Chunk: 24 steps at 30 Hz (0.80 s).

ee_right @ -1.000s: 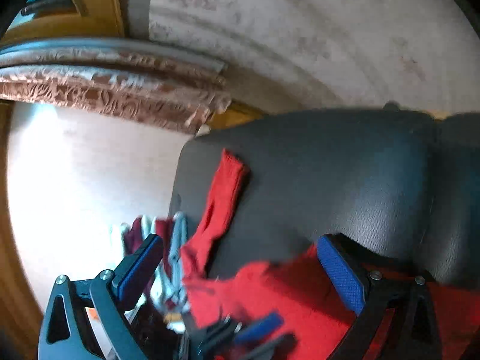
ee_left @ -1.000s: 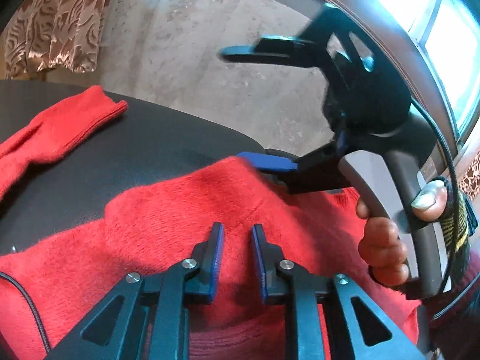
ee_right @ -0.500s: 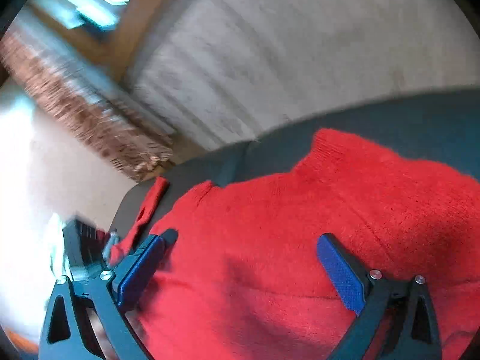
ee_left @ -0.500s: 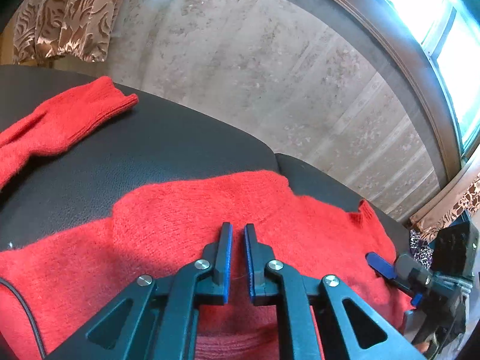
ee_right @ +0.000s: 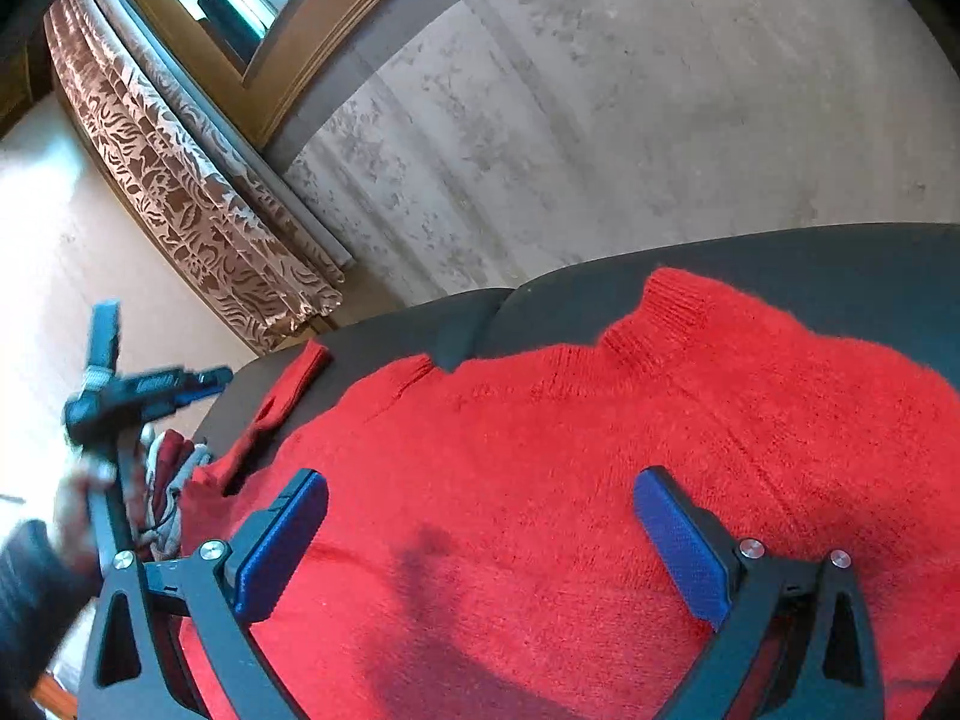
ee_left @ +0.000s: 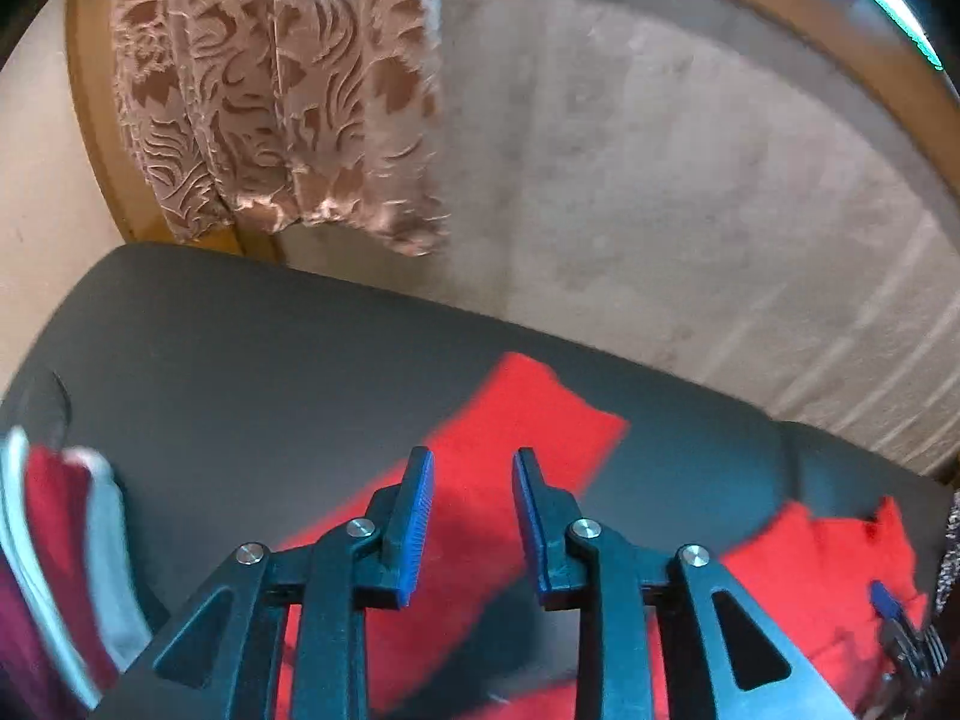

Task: Fold clothes

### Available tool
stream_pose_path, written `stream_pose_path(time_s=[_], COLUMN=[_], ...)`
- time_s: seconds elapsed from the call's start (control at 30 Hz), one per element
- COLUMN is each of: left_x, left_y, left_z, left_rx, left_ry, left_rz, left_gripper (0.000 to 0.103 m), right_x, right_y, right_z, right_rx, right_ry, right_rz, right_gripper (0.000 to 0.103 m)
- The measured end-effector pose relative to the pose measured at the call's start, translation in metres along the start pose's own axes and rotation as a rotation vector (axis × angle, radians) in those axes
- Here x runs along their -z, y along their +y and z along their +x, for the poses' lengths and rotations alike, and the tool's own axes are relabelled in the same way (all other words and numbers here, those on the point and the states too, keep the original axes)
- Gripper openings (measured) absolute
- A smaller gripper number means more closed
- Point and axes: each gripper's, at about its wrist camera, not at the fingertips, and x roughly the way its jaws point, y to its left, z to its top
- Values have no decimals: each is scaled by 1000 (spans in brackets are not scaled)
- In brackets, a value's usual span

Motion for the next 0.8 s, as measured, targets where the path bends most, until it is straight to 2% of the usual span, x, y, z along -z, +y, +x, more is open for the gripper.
stream_pose_path(time_s=[0.1,0.23,0.33,0.4,0.47,0.53,0.57,0.63,0.7,0.8], left_x=[-12,-10,-7,-8,-5,-3,-3,-4,-4,-6], left_y=[0,-5,-7,-6,-1,4,7,19,38,61], left_z=[29,60,76,77,75,71,68,56,32,-18], left_rx=[0,-81,-106,-112,-105,-86,-91,-131,-97,-5], left_ry=[138,227,251,222,198,196,193,159,104,13], left_rz=[88,206,239,224,180,142,117,27,-98,-258], left_gripper=[29,29,29,39,40,19,6,4,4,4], right_x=[0,0,0,0,0,0,0,0,-1,-1], right_y=[-1,-1,-2,-2,-2,-1,-1,0,0,0], right_z=[-1,-2,-2,-3,-3,-3,-3,-2,-2,-1], right_rx=[-10,-21,-25,-27,-26,-23,-21,-17,-12,-7], right_ry=[-5,-13,-16,-18,-18,-19,-18,-17,-15,-13], right_rz=[5,16,19,20,20,19,19,17,15,13], right_gripper=[103,103,103,103,103,103,103,103,103,103])
